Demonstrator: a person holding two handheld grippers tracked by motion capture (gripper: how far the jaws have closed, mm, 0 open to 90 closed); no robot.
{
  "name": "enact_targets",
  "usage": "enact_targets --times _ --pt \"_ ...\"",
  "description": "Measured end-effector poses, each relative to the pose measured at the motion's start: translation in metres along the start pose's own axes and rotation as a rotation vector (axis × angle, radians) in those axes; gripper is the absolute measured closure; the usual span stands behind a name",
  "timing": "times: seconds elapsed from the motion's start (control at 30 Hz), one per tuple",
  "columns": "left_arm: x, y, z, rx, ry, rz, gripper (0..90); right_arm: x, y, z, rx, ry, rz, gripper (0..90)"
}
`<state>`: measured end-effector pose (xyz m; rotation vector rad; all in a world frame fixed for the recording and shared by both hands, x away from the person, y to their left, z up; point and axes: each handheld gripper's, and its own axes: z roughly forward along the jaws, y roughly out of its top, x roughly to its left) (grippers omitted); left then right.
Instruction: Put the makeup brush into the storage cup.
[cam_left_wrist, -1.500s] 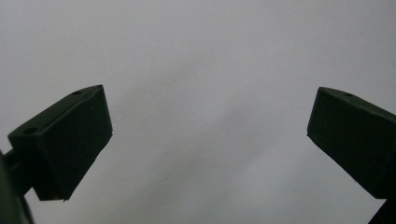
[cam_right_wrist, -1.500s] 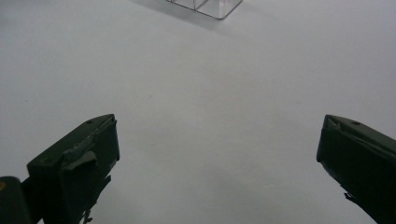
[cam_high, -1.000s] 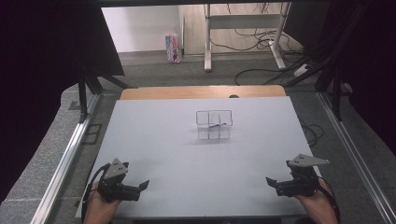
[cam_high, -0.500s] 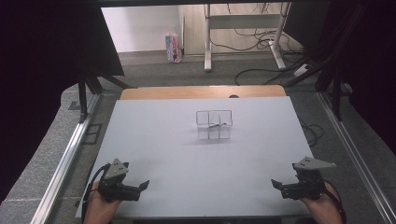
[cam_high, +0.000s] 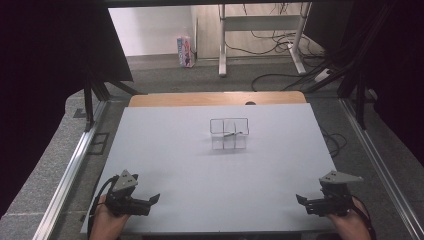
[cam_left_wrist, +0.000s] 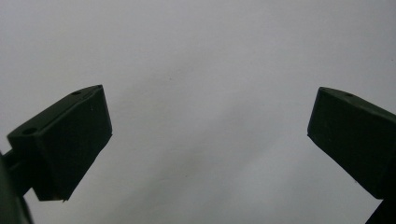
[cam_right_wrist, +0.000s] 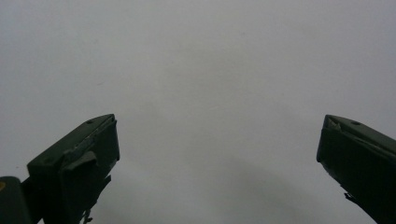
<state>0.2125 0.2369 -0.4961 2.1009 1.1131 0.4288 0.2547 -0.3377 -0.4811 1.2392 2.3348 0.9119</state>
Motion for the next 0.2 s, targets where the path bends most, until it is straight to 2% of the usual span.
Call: enact_targets --times 0.2 --pt "0.0 0.0011 0.0006 0.0 0.001 0.003 0.2 -0.0028 -0.003 0.0028 0.02 0.004 0.004 0.0"
